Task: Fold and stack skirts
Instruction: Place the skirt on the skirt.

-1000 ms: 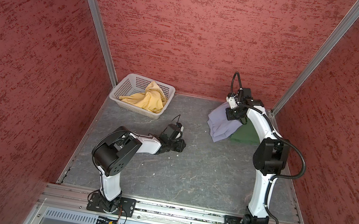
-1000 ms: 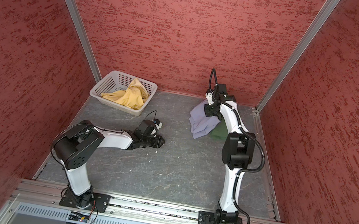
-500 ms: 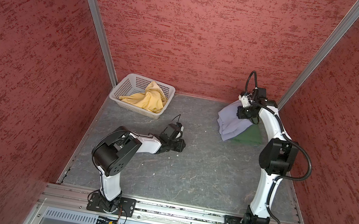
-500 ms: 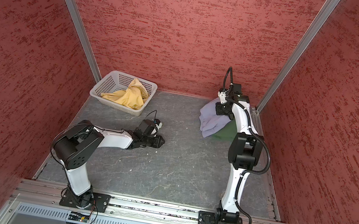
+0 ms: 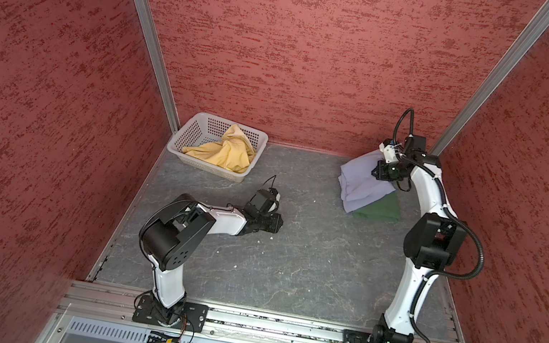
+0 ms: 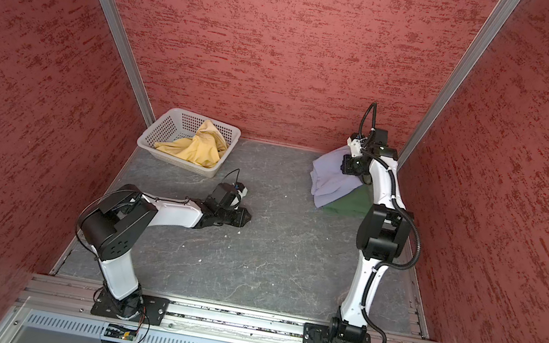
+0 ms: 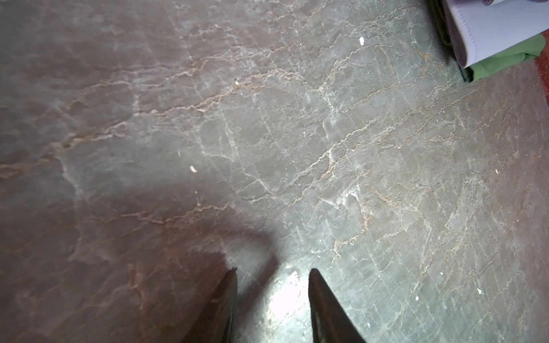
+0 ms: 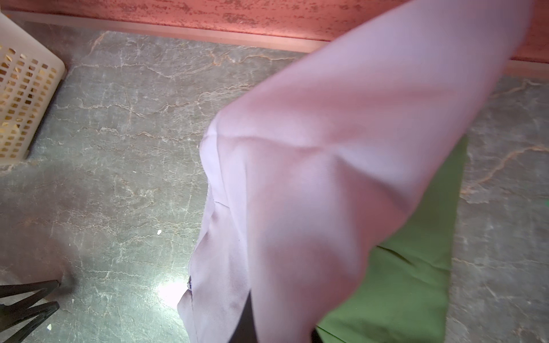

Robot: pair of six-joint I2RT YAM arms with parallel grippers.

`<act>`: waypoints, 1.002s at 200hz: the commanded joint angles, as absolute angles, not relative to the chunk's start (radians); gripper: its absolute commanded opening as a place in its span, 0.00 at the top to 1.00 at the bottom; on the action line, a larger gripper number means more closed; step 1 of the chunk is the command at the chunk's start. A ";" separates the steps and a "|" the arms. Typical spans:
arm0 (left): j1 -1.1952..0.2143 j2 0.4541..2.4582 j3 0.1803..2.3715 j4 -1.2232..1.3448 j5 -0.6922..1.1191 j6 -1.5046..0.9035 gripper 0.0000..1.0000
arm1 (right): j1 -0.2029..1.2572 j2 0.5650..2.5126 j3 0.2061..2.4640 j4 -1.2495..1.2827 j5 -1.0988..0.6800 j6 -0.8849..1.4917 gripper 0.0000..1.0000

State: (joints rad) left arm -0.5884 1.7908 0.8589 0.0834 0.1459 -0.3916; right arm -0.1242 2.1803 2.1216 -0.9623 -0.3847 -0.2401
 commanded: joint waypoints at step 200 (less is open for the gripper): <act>-0.607 1.795 0.876 -0.080 0.113 -0.384 0.59 | -0.232 2.378 2.172 -0.925 -0.235 -0.302 0.66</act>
State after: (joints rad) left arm -0.6014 1.7847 0.8780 0.0257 0.1246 -0.3916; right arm -0.2268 2.3604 2.1407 -0.9531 -0.3000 -0.2783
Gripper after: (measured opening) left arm 0.408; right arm 0.223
